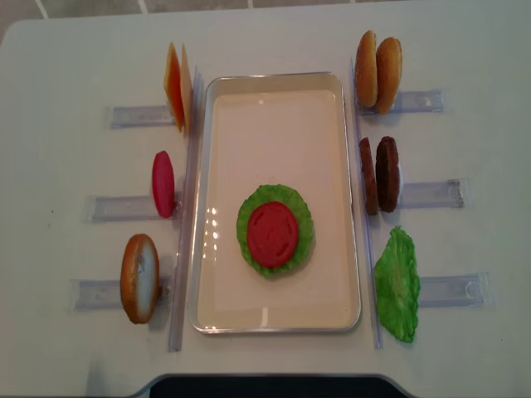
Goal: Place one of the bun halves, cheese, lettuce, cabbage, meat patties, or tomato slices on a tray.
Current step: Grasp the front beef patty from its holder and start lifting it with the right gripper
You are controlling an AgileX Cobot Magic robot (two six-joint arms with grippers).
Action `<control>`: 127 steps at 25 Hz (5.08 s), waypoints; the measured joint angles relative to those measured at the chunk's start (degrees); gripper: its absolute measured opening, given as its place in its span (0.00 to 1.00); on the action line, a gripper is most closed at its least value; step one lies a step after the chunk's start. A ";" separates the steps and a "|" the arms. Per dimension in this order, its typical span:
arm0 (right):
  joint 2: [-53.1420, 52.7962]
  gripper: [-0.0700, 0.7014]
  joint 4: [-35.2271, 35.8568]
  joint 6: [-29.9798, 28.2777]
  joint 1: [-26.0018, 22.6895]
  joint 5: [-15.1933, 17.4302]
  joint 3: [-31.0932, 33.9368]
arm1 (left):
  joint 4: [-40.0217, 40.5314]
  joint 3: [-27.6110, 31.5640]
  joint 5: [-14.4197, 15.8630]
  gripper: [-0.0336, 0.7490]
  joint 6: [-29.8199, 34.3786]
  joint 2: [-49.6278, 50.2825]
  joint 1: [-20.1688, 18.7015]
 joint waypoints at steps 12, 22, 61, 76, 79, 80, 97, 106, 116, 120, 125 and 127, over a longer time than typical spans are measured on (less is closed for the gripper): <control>0.00 0.70 0.05 0.00 0.00 0.00 0.00 | 0.00 0.00 0.00 0.04 0.00 0.00 0.00; 0.90 0.70 0.05 0.00 0.00 0.00 0.00 | 0.00 0.00 0.00 0.04 0.00 0.00 0.00; 80.62 0.70 7.58 -11.01 0.00 3.35 -34.28 | 0.00 0.00 0.00 0.04 0.00 0.00 0.00; 84.05 0.70 2.56 4.94 10.77 1.61 -40.87 | 0.00 0.00 0.00 0.04 0.00 0.00 0.00; 84.10 0.70 2.56 10.27 15.83 0.52 -41.69 | 0.00 0.00 0.00 0.04 0.00 0.00 0.00; 84.10 0.70 2.56 11.92 17.21 -0.36 -41.81 | 0.00 0.00 0.00 0.04 0.00 0.00 0.00; 87.03 0.70 1.39 26.13 38.02 -5.69 -41.81 | 0.00 0.00 0.00 0.04 0.00 0.00 0.00; 91.82 0.70 1.11 27.18 39.98 -7.57 -41.81 | 0.00 0.00 0.00 0.04 0.00 0.00 0.00; 94.92 0.70 -0.56 27.08 39.98 -9.91 -41.81 | 0.00 0.00 0.00 0.04 0.00 0.00 0.00; 96.08 0.70 -1.74 26.47 39.98 -10.20 -41.81 | 0.00 0.00 0.00 0.04 0.00 0.00 0.00; 96.34 0.70 -3.33 26.04 39.98 -10.25 -41.81 | 0.00 0.00 0.00 0.04 0.00 0.00 0.00; 96.34 0.70 -3.51 26.04 39.98 -10.25 -41.81 | 0.00 0.00 0.00 0.04 0.00 0.00 0.00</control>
